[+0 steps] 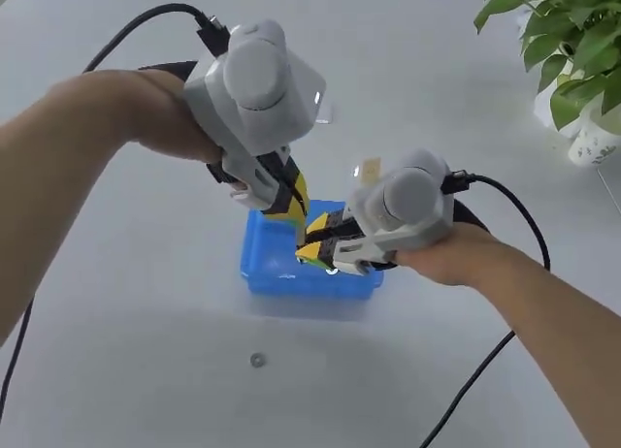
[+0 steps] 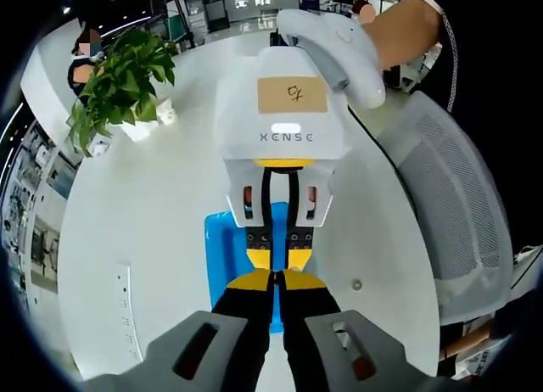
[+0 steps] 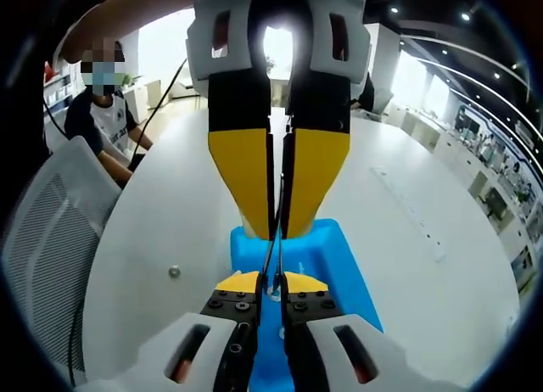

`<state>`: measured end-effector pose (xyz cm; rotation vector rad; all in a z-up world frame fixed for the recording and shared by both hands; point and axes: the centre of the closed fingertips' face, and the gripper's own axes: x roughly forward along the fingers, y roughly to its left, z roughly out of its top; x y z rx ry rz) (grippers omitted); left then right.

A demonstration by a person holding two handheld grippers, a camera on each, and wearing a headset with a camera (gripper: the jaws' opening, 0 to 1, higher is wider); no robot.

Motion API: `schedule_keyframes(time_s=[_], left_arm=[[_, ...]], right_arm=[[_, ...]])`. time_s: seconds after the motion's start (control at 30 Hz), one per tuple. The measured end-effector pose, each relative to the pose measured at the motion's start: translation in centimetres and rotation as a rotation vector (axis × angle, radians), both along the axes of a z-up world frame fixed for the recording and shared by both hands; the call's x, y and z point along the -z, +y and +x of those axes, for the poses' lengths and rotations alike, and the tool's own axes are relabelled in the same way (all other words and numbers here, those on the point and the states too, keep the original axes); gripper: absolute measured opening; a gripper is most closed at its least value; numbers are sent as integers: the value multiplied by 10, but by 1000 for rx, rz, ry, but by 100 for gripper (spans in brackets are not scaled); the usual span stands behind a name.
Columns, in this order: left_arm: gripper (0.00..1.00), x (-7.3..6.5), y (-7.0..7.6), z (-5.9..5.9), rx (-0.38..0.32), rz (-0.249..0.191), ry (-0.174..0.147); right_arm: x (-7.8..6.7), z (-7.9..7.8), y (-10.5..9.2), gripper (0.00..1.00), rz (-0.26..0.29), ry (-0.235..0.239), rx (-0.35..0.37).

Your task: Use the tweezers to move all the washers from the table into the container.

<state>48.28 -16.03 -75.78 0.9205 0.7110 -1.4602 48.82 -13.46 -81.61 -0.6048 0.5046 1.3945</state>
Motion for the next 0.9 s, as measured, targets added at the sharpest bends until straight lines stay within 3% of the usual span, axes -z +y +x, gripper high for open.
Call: schedule_keyframes(time_s=[0.4,0.9], left_arm=[[5,20,-4,7,3,4,8],[5,34,-6,12,5,9,21]], right_arm=[[21,6,-7,10,-29,33,11],[36,9,-9,10,-51,67,9]])
